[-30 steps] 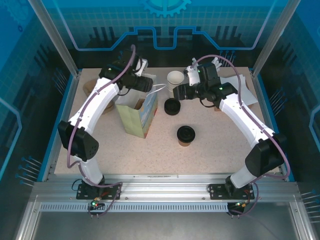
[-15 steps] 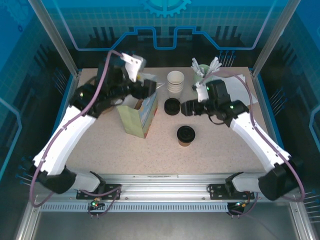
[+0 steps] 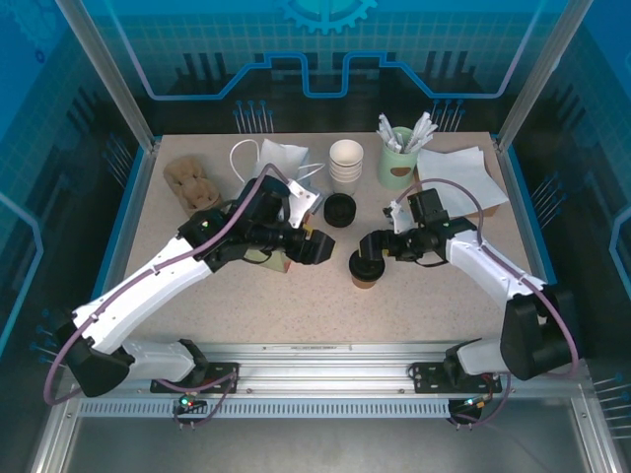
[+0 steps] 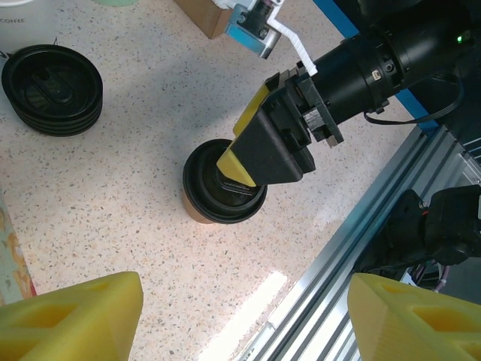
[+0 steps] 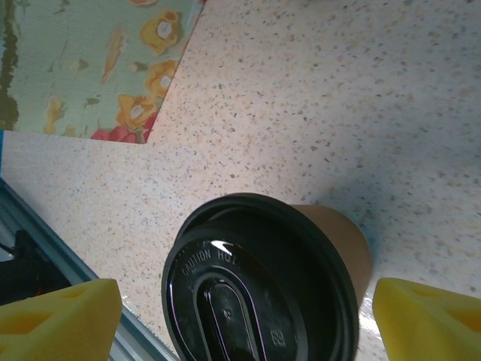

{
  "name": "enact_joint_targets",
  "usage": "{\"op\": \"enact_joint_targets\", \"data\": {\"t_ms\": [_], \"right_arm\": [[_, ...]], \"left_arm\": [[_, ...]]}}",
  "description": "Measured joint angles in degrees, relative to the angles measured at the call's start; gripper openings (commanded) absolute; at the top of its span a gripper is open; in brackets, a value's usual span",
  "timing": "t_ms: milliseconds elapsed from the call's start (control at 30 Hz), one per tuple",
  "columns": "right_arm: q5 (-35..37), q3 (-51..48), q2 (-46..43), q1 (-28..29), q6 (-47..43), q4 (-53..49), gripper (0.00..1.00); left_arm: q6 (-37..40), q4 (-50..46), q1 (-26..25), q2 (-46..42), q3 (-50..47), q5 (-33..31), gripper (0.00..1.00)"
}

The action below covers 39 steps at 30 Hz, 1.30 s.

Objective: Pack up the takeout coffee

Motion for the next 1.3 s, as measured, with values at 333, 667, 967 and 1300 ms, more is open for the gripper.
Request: {"op": "enact_joint_targets", "data": {"t_ms": [333, 667, 967, 1300], "right_arm": [[-3.9, -3.4, 1.6, 0.0, 0.0, 4.4, 0.86], [-6.4, -6.6, 1.6, 2.1, 3.2, 9.4, 0.85], [-8.0, -7.1, 2.9, 8.3, 6.3, 13.8, 0.87], [-6.3, -4.6, -4.7, -5.3, 3.5, 7.1, 0.88]], "left_arm": [[-0.8, 0.6, 0.0, -0.5, -0.3, 0.0, 0.73], [-0.7, 0.1, 0.0, -0.5, -2.5, -0.1, 0.73], [0.6, 0.2, -0.8, -0.5, -8.4, -0.9, 0.74], [6.8, -4.1, -7.1, 10.4, -3.1, -6.1, 0.78]]}}
